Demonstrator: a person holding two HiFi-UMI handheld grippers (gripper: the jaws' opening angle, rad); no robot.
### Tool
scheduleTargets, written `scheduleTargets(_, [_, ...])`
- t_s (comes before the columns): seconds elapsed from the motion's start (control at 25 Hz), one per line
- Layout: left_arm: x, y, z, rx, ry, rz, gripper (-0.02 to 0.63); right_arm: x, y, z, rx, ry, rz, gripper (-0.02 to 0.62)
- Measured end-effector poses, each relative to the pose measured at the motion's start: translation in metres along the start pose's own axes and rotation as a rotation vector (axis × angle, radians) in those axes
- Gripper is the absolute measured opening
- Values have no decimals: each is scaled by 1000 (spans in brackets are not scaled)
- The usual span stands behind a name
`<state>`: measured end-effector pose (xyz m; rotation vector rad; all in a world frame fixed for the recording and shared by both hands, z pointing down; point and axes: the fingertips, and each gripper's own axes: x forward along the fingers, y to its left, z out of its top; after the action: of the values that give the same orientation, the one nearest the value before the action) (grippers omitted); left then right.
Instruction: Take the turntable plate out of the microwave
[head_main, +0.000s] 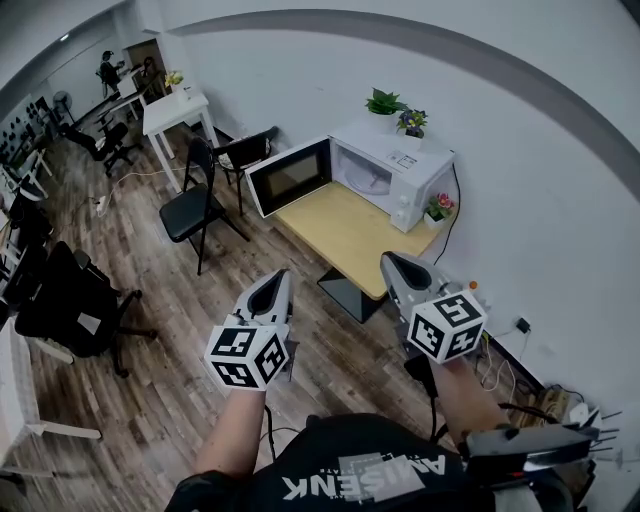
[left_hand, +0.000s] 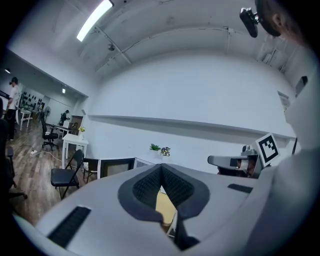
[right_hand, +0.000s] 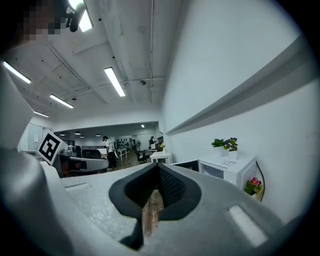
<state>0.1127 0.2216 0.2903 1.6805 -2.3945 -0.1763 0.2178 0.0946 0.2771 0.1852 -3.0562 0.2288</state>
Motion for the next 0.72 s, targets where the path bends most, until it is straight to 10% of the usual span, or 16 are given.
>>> scheduleTargets(0.72, [11,63,0,20,2,-59,2,52,27,-16,-11,7,-53,3])
